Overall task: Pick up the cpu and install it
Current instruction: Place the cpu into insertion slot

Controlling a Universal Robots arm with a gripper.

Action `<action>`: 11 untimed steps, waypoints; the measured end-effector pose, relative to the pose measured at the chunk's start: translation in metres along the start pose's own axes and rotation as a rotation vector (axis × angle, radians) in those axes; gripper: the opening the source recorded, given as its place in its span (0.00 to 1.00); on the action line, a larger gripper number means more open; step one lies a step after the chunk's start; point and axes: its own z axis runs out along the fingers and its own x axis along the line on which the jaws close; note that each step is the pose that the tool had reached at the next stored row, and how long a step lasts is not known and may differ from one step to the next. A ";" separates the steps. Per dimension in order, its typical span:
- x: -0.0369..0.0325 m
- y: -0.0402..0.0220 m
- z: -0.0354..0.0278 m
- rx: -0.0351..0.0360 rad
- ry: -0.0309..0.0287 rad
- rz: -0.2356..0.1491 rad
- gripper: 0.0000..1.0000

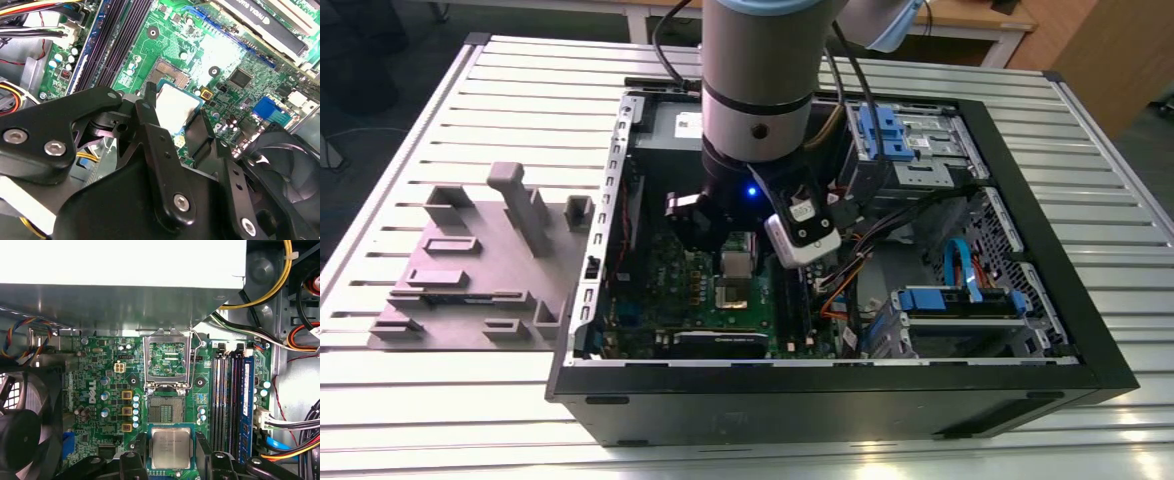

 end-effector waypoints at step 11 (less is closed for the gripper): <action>0.0000 -0.0002 -0.0072 0.0000 0.0000 0.000 0.47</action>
